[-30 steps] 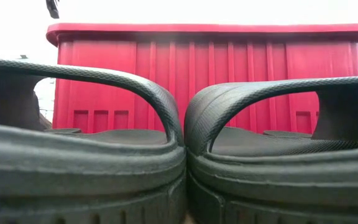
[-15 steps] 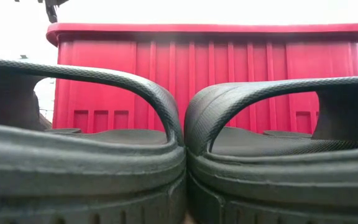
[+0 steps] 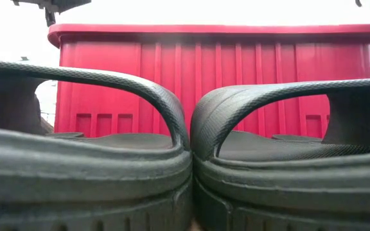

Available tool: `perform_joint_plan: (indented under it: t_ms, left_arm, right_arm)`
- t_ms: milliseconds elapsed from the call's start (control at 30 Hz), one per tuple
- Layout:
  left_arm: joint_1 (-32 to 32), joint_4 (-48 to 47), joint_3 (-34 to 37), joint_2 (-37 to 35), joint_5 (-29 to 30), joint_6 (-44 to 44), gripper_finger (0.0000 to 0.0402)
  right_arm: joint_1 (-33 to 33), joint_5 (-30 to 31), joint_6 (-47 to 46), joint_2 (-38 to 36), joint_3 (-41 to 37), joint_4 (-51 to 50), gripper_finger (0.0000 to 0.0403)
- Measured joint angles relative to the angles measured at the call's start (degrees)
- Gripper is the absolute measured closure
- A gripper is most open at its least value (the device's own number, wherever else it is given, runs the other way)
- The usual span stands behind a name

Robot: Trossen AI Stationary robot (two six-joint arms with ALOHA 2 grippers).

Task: Pick and place slides into bin
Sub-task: Put the black slide into the red container

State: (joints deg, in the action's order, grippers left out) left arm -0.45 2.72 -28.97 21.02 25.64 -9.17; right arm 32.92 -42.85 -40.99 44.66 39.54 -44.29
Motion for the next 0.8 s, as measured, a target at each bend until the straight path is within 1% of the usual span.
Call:
perform_joint_plan:
  t_ms: [100, 167, 233, 300, 400, 500, 600, 667, 733, 800]
  left_arm:
    - [0.0, 0.0, 0.0, 0.0, 0.0, 0.0, 0.038]
    - [0.0, 0.0, 0.0, 0.0, 0.2, 0.0, 0.038]
    - [0.0, 0.0, 0.0, 0.0, 0.5, 0.4, 0.038]
    - [0.0, 0.0, 0.0, 0.0, 0.6, 0.4, 0.038]
    - [0.0, 0.0, 0.0, 0.0, 0.6, 0.0, 0.038]
    - [0.0, 0.0, 0.0, 0.0, 0.5, -0.2, 0.038]
    - [0.0, 0.0, 0.0, 0.0, 0.5, -0.3, 0.038]
    - [0.0, 0.0, 0.0, 0.0, 0.5, -0.4, 0.038]
    - [0.0, 0.0, 0.0, 0.0, 0.5, -0.4, 0.038]
    - [0.0, 0.0, 0.0, 0.0, 0.5, -0.6, 0.038]
  right_arm:
    - [1.2, -0.9, -4.9, 0.0, -3.5, 2.1, 0.0403]
    - [1.8, -1.9, -7.5, -0.1, -6.4, 6.0, 0.04]
    - [2.3, -2.2, -10.5, -0.2, -9.3, 11.1, 0.0391]
    - [2.7, -2.2, -13.5, -0.1, -12.4, 15.4, 0.0373]
    - [3.0, -2.2, -16.3, -0.1, -16.0, 17.4, 0.0332]
    - [3.0, -2.1, -17.3, -0.1, -18.6, 18.3, 0.028]
    - [3.0, -1.3, -18.3, -0.1, -21.0, 23.0, 0.0228]
    - [2.9, -0.7, -19.9, -0.1, -22.8, 27.8, 0.0198]
    - [2.9, -0.8, -21.8, -0.1, -24.5, 33.4, 0.0176]
    - [3.0, -0.7, -23.4, -0.2, -25.9, 36.3, 0.0161]
